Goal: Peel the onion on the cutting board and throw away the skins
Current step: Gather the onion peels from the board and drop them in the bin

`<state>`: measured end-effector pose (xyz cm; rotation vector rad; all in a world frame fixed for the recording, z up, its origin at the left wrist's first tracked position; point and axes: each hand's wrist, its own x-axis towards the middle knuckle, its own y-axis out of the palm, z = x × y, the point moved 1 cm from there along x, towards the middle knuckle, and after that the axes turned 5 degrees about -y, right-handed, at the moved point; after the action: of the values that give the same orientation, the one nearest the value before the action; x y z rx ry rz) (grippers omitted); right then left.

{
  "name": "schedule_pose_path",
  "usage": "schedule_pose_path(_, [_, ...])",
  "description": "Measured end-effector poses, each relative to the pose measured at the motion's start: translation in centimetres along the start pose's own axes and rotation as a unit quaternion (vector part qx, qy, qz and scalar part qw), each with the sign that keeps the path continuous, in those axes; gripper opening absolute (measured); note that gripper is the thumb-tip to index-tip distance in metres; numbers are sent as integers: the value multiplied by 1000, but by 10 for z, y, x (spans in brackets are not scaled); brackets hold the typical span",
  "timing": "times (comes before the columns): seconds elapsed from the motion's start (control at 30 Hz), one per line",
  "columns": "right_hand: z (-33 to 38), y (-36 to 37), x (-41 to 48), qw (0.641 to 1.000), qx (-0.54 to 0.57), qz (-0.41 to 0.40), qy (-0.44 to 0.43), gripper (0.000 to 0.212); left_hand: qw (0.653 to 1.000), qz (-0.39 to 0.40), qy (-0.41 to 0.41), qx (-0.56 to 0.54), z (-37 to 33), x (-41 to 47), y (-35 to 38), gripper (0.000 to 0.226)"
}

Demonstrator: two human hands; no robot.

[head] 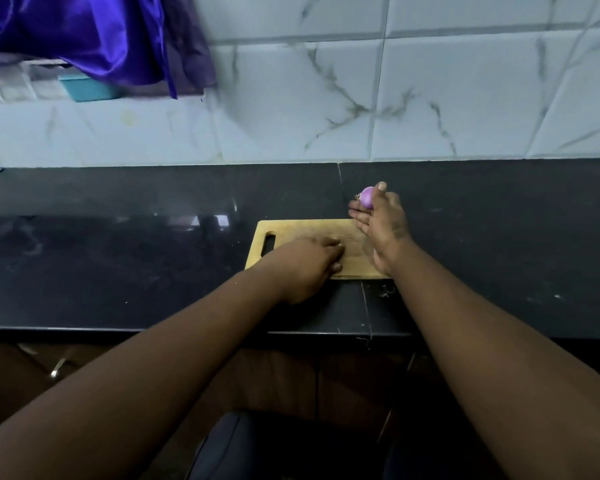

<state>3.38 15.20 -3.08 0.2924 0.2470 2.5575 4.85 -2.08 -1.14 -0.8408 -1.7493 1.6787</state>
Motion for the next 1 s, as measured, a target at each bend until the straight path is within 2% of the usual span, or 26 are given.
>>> schedule_pose_path(0.2, [4,1,-6,1000,-14,-4,-5,45,993,9,8,121,-4,-12,-5,63])
schedule_pose_path(0.33, [7,4,-10,1000,-17,-4,-1,36,991,-37,7,130,-9,-23,-5,43])
schedule_pose_path(0.57, [10,21,-37,997,-78,1,-5,33,986,-150,-37,61,-24,-46,7,27])
schedule_pose_path(0.63, [10,33,-60,996,-81,28,17,36,979,-201,-22,15,-23,-49,9,24])
schedule_pose_path(0.7, [11,44,-86,996,-38,51,55,40,964,-252,-20,-79,-21,-51,11,25])
schedule_pose_path(0.77, [13,55,-110,995,24,38,92,46,920,-301,-94,-233,-17,-58,13,22])
schedule_pose_path(0.8, [15,60,-122,991,71,20,112,49,877,-318,-152,-326,-14,-62,15,20])
schedule_pose_path(0.87, [16,71,-142,969,188,-5,158,55,742,-325,-228,-540,-15,-74,19,18])
schedule_pose_path(0.9, [15,79,-154,954,238,-10,185,56,670,-329,-238,-622,-18,-84,21,18])
schedule_pose_path(0.97, [7,100,-180,934,281,7,222,64,577,-356,-245,-693,-20,-114,26,18])
schedule_pose_path(1.0, [3,110,-193,931,284,20,227,68,551,-372,-257,-701,-17,-130,31,19])
